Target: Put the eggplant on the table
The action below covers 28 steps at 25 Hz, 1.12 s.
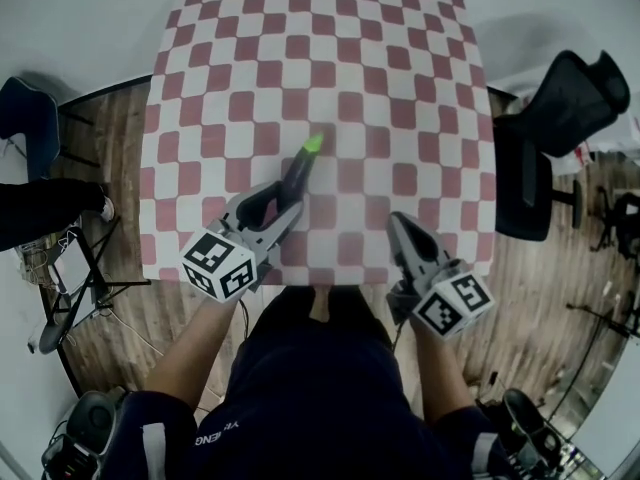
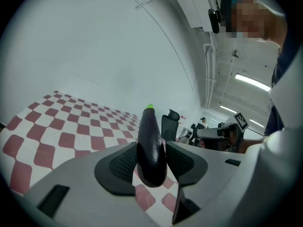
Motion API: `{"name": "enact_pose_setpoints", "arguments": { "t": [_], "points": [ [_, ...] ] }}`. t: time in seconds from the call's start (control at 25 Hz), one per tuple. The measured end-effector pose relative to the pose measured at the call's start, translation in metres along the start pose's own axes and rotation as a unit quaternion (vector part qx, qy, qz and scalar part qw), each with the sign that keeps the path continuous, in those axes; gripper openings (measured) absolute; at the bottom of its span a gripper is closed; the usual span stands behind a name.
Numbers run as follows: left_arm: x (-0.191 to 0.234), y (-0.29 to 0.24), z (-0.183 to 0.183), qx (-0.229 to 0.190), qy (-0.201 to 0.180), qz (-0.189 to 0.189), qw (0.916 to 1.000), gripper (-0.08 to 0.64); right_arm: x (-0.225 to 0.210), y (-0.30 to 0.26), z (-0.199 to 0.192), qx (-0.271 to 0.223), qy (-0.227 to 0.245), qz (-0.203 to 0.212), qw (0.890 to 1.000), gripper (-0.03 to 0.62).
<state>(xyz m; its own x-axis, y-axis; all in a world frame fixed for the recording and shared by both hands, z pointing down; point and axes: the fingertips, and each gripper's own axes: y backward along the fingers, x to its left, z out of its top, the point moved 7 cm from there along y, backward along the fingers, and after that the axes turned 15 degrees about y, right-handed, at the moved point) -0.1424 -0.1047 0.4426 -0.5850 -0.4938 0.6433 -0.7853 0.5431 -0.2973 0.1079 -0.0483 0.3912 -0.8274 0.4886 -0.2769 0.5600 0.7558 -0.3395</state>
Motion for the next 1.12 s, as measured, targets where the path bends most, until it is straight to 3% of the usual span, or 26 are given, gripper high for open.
{"name": "enact_pose_setpoints", "arguments": {
  "t": [0.56,0.96,1.12],
  "points": [
    [0.055,-0.1,-0.027,0.089,0.008,0.058,0.9943,0.212,-0.068,-0.035,-0.02,0.051,-0.032,0.03,0.998,0.015],
    [0.079,-0.135,-0.053,0.165,-0.001,0.089,0.9822,0.212,-0.096,-0.041,-0.036,0.073,-0.052,0.03,0.996,0.015],
    [0.082,-0.143,-0.062,0.202,-0.018,0.106,0.9735,0.212,-0.103,-0.042,-0.038,0.076,-0.055,0.03,0.995,0.015]
  ]
}}
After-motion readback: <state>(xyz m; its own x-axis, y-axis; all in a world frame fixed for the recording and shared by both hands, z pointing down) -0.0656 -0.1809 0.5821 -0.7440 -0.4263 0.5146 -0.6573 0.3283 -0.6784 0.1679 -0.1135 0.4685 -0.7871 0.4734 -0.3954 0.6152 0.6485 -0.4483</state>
